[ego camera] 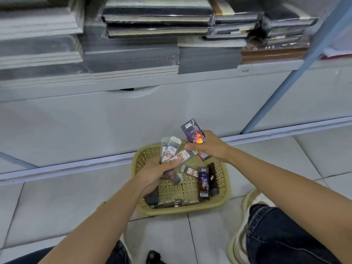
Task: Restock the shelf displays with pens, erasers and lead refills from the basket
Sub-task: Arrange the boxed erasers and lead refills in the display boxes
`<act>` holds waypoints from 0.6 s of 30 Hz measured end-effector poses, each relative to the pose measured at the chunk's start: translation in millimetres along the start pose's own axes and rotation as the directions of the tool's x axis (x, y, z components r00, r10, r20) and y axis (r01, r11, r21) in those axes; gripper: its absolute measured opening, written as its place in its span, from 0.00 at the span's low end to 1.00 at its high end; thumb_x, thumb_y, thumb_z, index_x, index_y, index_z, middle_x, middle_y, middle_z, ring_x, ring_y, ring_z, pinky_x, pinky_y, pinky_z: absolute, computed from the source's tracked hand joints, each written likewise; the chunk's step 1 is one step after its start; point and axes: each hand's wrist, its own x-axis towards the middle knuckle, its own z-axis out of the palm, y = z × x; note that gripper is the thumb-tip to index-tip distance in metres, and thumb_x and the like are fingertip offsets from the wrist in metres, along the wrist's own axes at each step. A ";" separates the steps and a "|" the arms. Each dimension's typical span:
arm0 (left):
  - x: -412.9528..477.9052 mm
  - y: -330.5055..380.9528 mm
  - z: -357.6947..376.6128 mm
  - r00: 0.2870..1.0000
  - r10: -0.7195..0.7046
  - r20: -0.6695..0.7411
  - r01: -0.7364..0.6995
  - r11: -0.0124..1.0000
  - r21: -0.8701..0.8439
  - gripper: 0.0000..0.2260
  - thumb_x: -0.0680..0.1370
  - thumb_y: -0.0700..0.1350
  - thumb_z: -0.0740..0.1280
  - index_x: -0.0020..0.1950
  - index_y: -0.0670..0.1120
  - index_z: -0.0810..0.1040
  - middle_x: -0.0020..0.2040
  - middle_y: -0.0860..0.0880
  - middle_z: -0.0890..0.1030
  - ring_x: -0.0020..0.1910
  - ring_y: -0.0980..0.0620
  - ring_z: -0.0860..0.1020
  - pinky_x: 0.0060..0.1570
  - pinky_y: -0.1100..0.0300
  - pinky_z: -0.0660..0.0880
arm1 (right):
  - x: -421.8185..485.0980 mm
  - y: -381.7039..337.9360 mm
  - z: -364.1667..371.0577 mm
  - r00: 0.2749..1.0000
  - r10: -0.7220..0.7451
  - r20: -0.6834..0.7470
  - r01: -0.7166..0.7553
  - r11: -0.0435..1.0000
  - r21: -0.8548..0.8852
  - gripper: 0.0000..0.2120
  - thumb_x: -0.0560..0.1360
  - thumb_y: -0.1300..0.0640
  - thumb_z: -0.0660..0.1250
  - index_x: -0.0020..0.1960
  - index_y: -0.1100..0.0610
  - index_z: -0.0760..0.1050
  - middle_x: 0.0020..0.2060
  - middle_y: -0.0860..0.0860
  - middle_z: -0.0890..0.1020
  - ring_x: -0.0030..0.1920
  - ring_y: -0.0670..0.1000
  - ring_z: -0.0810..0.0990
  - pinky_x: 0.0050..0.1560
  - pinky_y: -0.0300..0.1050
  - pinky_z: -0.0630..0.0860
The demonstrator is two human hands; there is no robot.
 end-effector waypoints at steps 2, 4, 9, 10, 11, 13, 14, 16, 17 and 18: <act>-8.5 8.6 6.8 0.998 -0.016 0.054 0.017 1.000 -0.011 0.12 0.68 0.44 0.74 0.46 0.41 0.77 0.32 0.46 0.78 0.27 0.53 0.71 0.28 0.63 0.72 | -7.6 -13.9 4.4 0.998 -0.054 -0.034 0.053 0.998 -0.032 0.09 0.70 0.56 0.76 0.47 0.56 0.80 0.35 0.42 0.83 0.37 0.40 0.80 0.39 0.30 0.73; -16.1 17.7 9.1 0.998 -0.019 0.063 0.020 0.999 -0.026 0.11 0.69 0.44 0.73 0.47 0.42 0.77 0.36 0.45 0.82 0.28 0.54 0.74 0.29 0.62 0.74 | -12.9 -24.3 5.3 0.993 -0.084 -0.080 0.079 0.995 -0.063 0.14 0.73 0.53 0.74 0.55 0.58 0.77 0.43 0.47 0.83 0.42 0.43 0.81 0.44 0.34 0.75; -29.9 43.8 8.8 0.993 0.085 -0.084 -0.091 0.993 -0.075 0.07 0.74 0.44 0.70 0.49 0.42 0.79 0.35 0.47 0.83 0.28 0.54 0.77 0.30 0.63 0.77 | -32.9 -45.5 -4.0 0.998 -0.024 -0.065 0.034 0.988 0.153 0.07 0.80 0.62 0.58 0.58 0.59 0.67 0.43 0.58 0.83 0.34 0.54 0.79 0.33 0.44 0.73; -32.6 48.8 9.2 0.987 0.113 -0.111 -0.127 0.984 -0.126 0.06 0.76 0.44 0.69 0.50 0.42 0.79 0.35 0.48 0.83 0.28 0.54 0.77 0.31 0.63 0.77 | -37.3 -49.0 -6.4 0.999 -0.041 -0.032 0.045 0.987 0.152 0.06 0.80 0.63 0.58 0.57 0.59 0.68 0.44 0.58 0.83 0.33 0.53 0.80 0.30 0.42 0.73; -35.6 54.2 10.0 0.980 0.141 -0.139 -0.165 0.970 -0.177 0.06 0.78 0.43 0.68 0.50 0.42 0.79 0.36 0.47 0.84 0.29 0.55 0.78 0.31 0.63 0.78 | -41.3 -52.3 -8.4 0.998 -0.065 0.001 0.064 0.987 0.147 0.06 0.80 0.64 0.59 0.57 0.59 0.69 0.45 0.58 0.83 0.35 0.53 0.82 0.30 0.41 0.74; -40.9 64.7 12.3 0.953 0.222 -0.206 -0.266 0.940 -0.215 0.06 0.79 0.44 0.66 0.51 0.42 0.80 0.38 0.47 0.85 0.32 0.54 0.80 0.32 0.63 0.78 | -48.1 -58.8 -11.6 0.992 -0.118 0.051 0.112 0.988 0.107 0.07 0.80 0.63 0.63 0.57 0.59 0.73 0.46 0.53 0.84 0.39 0.49 0.83 0.35 0.38 0.77; -43.1 69.5 14.2 0.934 0.271 -0.233 -0.320 0.924 -0.210 0.06 0.79 0.45 0.66 0.51 0.43 0.80 0.40 0.47 0.85 0.35 0.54 0.81 0.33 0.63 0.78 | -51.2 -62.7 -12.2 0.988 -0.137 0.070 0.131 0.988 0.082 0.08 0.79 0.63 0.64 0.58 0.59 0.75 0.46 0.51 0.84 0.41 0.47 0.83 0.38 0.37 0.77; -49.0 78.6 19.1 0.909 0.336 -0.246 -0.387 0.900 -0.201 0.06 0.80 0.46 0.65 0.51 0.45 0.79 0.43 0.48 0.86 0.39 0.53 0.83 0.35 0.63 0.78 | -56.9 -70.8 -10.8 0.984 -0.143 0.102 0.138 0.989 0.048 0.11 0.78 0.63 0.66 0.60 0.59 0.76 0.46 0.48 0.85 0.42 0.43 0.83 0.40 0.34 0.76; -52.4 82.6 22.2 0.906 0.349 -0.238 -0.396 0.898 -0.191 0.05 0.79 0.46 0.66 0.51 0.45 0.79 0.44 0.49 0.86 0.40 0.53 0.83 0.35 0.63 0.78 | -59.4 -75.0 -9.2 0.984 -0.139 0.114 0.136 0.990 0.034 0.12 0.78 0.62 0.66 0.61 0.59 0.76 0.47 0.49 0.85 0.42 0.43 0.83 0.39 0.34 0.76; -56.0 85.8 25.2 0.904 0.360 -0.229 -0.401 0.901 -0.167 0.05 0.79 0.45 0.66 0.51 0.45 0.79 0.43 0.49 0.86 0.40 0.53 0.83 0.35 0.63 0.78 | -61.3 -79.4 -7.1 0.983 -0.137 0.120 0.137 0.991 0.012 0.13 0.78 0.62 0.67 0.62 0.59 0.75 0.49 0.51 0.84 0.43 0.44 0.83 0.40 0.34 0.76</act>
